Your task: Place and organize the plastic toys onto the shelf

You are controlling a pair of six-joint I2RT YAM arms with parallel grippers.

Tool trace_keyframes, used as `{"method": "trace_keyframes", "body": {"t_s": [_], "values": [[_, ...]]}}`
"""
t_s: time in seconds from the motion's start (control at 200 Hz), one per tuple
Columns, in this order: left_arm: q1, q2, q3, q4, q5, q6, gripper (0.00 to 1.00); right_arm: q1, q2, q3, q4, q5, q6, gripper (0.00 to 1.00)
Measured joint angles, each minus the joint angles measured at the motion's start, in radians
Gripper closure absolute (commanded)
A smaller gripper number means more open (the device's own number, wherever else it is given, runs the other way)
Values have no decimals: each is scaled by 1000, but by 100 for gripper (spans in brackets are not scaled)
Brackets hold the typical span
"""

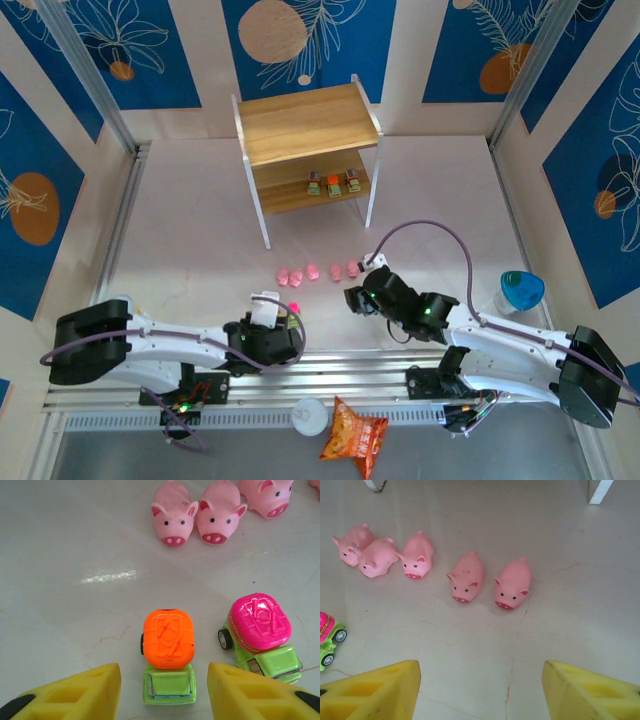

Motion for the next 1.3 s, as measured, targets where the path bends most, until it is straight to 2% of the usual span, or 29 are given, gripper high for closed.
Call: {"method": "trace_keyframes", "body": {"t_s": [0.34, 0.64, 0.95, 1.111, 1.206, 1.301], "values": [[3, 24, -10, 62, 3, -7, 58, 0, -9, 0, -6, 0, 0, 40], [45, 64, -24, 109, 22, -6, 60, 0, -12, 0, -11, 0, 0, 41], [89, 68, -48, 186, 36, 22, 69, 0, -10, 0, -11, 0, 0, 41], [105, 77, -53, 224, 40, 40, 69, 0, -9, 0, -11, 0, 0, 41], [119, 85, -53, 246, 42, 51, 64, 0, -9, 0, -11, 0, 0, 41], [130, 98, -54, 261, 58, 65, 63, 0, -9, 0, -11, 0, 0, 41]]}}
